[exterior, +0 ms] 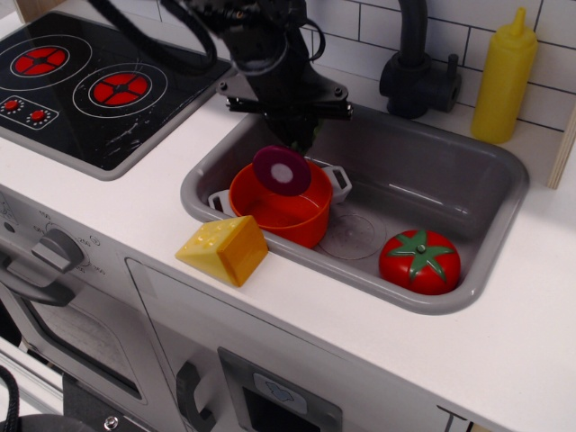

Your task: Put beet in pot sink

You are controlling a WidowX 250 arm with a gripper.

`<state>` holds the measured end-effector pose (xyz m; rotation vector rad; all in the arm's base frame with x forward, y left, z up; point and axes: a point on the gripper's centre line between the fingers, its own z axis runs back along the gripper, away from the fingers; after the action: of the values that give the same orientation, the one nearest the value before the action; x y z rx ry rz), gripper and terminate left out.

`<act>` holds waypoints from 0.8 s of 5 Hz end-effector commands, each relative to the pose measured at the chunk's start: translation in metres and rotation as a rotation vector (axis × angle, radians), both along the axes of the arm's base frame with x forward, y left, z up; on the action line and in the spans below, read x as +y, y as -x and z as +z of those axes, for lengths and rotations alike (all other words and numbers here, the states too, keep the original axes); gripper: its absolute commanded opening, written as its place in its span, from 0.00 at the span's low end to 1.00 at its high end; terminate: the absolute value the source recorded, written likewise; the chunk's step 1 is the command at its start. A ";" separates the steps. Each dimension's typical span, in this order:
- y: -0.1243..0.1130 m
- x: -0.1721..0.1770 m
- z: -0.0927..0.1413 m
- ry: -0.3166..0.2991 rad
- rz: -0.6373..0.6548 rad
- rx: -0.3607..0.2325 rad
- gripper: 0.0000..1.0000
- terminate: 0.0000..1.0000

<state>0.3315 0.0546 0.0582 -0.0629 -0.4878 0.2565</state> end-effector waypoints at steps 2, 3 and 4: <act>-0.013 0.002 0.028 0.076 -0.022 0.082 1.00 0.00; -0.013 0.001 0.036 0.082 -0.010 0.092 1.00 0.00; -0.013 0.001 0.036 0.082 -0.010 0.092 1.00 0.00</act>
<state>0.3328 0.0503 0.0739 -0.1419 -0.3230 0.2726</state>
